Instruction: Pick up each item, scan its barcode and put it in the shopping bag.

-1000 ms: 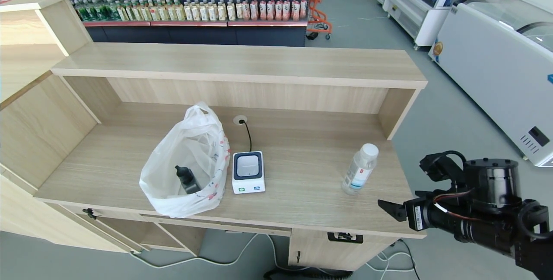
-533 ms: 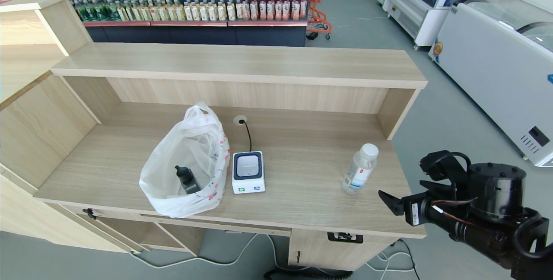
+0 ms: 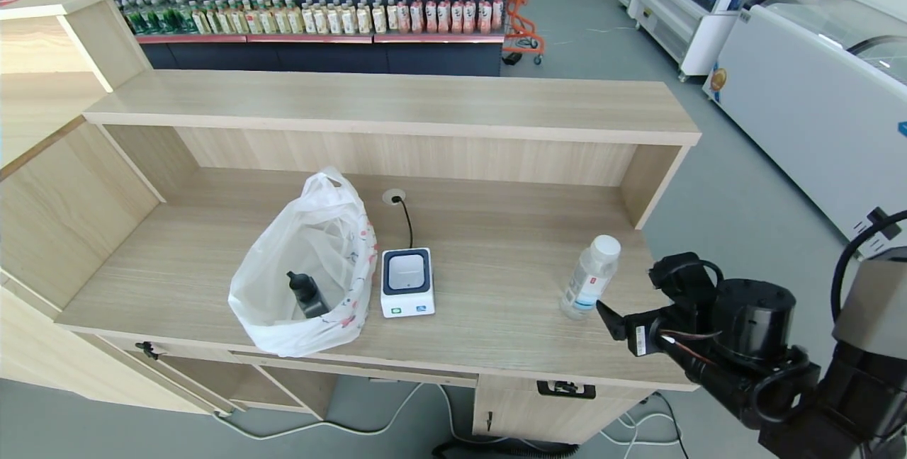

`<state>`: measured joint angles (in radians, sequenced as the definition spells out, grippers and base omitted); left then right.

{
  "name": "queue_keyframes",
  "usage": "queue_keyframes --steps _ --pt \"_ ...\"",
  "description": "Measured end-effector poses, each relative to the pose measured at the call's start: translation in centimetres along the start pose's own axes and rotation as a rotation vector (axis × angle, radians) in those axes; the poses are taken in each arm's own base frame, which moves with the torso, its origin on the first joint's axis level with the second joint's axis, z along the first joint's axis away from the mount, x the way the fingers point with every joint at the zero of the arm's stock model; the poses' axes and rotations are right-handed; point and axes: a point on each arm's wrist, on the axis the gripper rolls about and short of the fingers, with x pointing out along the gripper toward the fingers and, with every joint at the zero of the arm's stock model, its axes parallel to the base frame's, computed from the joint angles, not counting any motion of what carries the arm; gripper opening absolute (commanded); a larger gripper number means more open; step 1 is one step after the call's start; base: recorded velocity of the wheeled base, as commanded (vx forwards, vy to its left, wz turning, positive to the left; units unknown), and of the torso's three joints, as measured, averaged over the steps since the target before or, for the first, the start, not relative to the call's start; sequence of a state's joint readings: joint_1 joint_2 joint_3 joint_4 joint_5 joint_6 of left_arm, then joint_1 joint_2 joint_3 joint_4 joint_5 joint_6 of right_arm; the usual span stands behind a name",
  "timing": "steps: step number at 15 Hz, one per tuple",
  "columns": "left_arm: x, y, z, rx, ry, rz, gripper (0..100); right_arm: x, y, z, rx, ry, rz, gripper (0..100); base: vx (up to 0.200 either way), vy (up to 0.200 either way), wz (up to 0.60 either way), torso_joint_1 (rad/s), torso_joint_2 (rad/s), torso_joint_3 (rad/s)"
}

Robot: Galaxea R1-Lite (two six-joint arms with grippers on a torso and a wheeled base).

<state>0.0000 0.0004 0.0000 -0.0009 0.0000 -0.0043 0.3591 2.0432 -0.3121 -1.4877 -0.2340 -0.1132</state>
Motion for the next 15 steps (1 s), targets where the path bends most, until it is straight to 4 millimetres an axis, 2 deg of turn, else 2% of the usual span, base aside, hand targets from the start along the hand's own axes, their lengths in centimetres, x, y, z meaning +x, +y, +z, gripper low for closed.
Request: queue_keyframes --steps 6,15 --pt "0.0 0.0 0.0 0.000 0.000 0.000 100 3.4 1.1 -0.8 -0.001 -0.005 0.008 100 0.000 0.000 0.00 0.000 0.00 0.000" --pt "0.0 0.0 0.0 0.000 0.000 0.000 100 7.9 2.9 -0.6 0.010 -0.053 0.025 100 0.000 0.000 0.00 0.000 0.00 0.000"
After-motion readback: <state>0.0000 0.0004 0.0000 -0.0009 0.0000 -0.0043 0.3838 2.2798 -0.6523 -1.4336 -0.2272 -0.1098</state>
